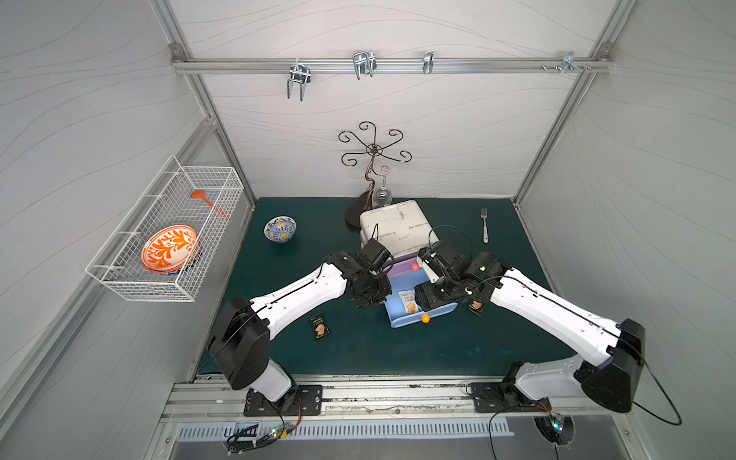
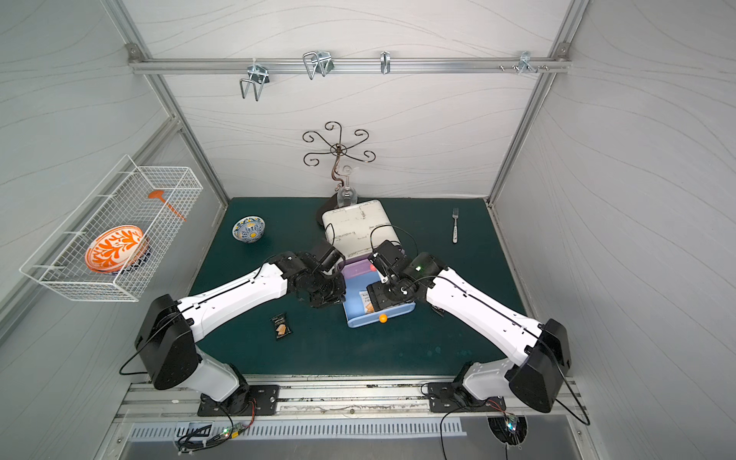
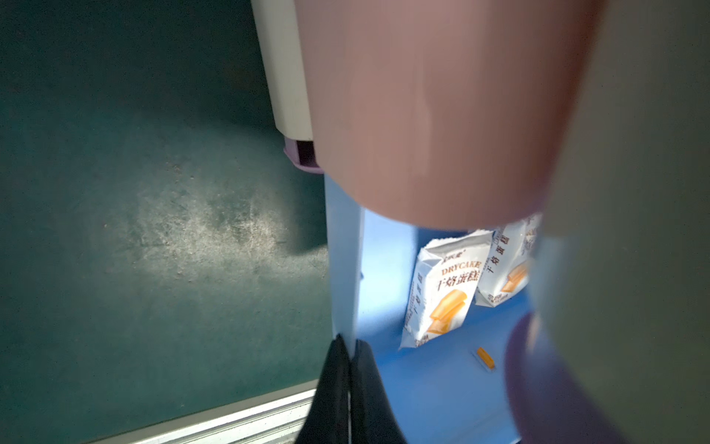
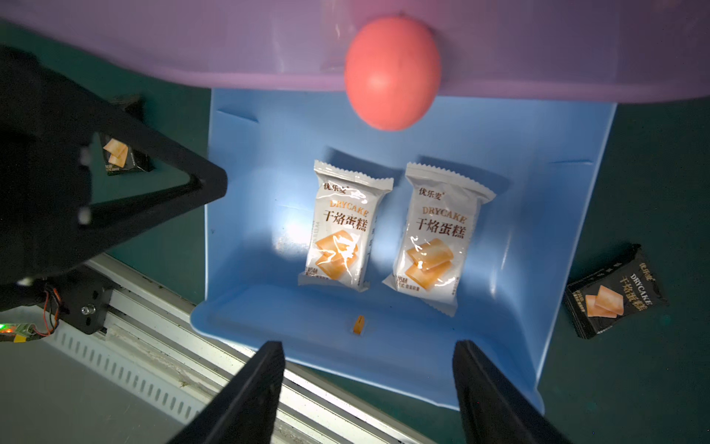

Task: Take the cookies out of the drawer
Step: Pick up the cookie from the drawer.

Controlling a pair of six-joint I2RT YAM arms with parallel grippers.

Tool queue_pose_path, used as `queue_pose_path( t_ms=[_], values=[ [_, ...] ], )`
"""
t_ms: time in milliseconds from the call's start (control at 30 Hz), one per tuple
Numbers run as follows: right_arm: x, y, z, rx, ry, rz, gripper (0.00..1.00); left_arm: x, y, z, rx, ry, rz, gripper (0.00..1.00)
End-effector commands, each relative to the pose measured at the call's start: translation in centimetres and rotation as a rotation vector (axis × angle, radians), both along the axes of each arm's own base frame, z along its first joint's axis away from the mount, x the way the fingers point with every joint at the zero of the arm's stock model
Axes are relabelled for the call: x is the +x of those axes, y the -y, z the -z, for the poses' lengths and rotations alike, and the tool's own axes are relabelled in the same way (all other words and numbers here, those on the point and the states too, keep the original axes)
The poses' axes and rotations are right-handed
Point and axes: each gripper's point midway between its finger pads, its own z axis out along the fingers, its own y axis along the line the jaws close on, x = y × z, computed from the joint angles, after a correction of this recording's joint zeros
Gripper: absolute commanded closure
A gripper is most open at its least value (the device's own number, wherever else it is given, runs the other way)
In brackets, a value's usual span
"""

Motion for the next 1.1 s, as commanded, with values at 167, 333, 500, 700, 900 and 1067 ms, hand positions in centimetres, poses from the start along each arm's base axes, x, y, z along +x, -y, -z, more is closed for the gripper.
queue_pose_path(
  t_ms=[167, 333, 500, 700, 900, 1067],
  values=[
    [0.3, 0.3, 1.5, -0.072, -0.028, -0.01, 0.26, 2.6, 2.5, -3.8, -0.147, 0.117, 0.013, 1.0],
    [1.2, 1.5, 2.8, -0.155, 0.006, 0.019, 0.27, 2.9, 2.6, -4.0, -0.156, 0.123, 0.011, 1.0],
    [2.1, 2.3, 3.3, -0.2, 0.052, 0.047, 0.27, 2.9, 2.7, -3.9, -0.157, 0.117, 0.014, 1.0],
    [3.0, 2.1, 4.8, -0.239, 0.056, 0.039, 0.29, 3.2, 2.6, -4.1, -0.168, 0.116, 0.01, 1.0],
    [3.9, 1.9, 5.6, -0.276, 0.068, 0.037, 0.33, 3.5, 2.5, -4.2, -0.172, 0.115, 0.009, 1.0],
    [4.4, 2.0, 6.5, -0.297, 0.08, 0.045, 0.36, 3.7, 2.3, -4.1, -0.173, 0.11, 0.008, 1.0]
  ],
)
